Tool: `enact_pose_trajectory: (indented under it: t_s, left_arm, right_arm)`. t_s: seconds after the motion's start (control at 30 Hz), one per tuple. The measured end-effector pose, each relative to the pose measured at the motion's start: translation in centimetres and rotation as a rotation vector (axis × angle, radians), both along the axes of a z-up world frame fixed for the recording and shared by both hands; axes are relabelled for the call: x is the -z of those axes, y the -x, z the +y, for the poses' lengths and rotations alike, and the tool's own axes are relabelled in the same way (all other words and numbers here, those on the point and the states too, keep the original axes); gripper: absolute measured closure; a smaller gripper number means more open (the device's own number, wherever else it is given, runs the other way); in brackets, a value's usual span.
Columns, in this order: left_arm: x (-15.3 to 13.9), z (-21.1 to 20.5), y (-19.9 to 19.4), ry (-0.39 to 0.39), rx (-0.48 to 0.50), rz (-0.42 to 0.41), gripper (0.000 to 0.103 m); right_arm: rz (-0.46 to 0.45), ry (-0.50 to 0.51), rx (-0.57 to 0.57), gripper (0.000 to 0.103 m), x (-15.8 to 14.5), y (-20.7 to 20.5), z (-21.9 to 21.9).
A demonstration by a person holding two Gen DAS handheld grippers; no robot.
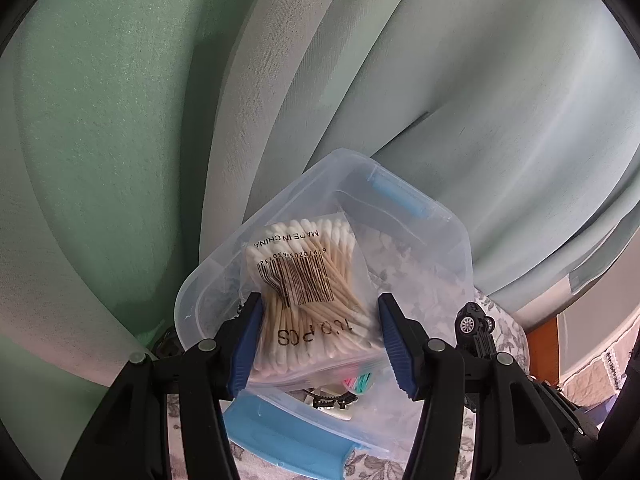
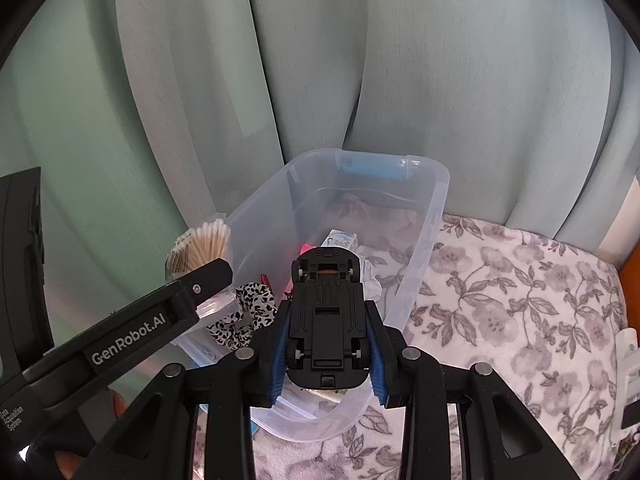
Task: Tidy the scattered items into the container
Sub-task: 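Lower the swab pack and toy car into the clear box with both tools, then open both tools to release the swab pack and toy car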
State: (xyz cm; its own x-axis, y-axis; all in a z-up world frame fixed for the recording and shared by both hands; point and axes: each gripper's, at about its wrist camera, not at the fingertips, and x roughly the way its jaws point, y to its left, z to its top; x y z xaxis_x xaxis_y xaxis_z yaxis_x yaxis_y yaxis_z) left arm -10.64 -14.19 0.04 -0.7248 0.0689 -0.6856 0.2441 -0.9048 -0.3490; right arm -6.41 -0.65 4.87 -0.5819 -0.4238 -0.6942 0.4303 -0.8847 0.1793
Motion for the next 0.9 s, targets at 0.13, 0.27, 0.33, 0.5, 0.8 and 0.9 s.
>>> enact_pose_trajectory:
  t_s: [0.13, 0.27, 0.33, 0.5, 0.8, 0.9]
  left_arm:
    - [1.0, 0.0, 0.6, -0.008, -0.005, -0.012, 0.044]
    - [1.0, 0.6, 1.0, -0.02, -0.006, -0.019, 0.043]
    - [1.2, 0.4, 0.7, -0.022, -0.004, -0.023, 0.043]
    - [1.6, 0.9, 1.4, -0.026, 0.001, -0.013, 0.038]
    - [0.7, 1.8, 0.0, -0.026, -0.001, -0.01, 0.036]
    - [-0.1, 2.2, -0.9, -0.021, 0.005, -0.005, 0.036]
  right_arm:
    - [-0.015, -0.002, 0.002, 0.067, 0.5, 0.4, 0.0]
    - [-0.017, -0.01, 0.005, 0.066, 0.7, 0.5, 0.0]
    - [-0.019, -0.01, -0.001, 0.065, 0.8, 0.6, 0.0]
    - [-0.02, -0.014, -0.003, 0.065, 0.9, 0.5, -0.2]
    - [0.007, -0.011, -0.005, 0.054, 0.1, 0.1, 0.1]
    - [0.012, -0.008, 0.002, 0.054, -0.1, -0.1, 0.3]
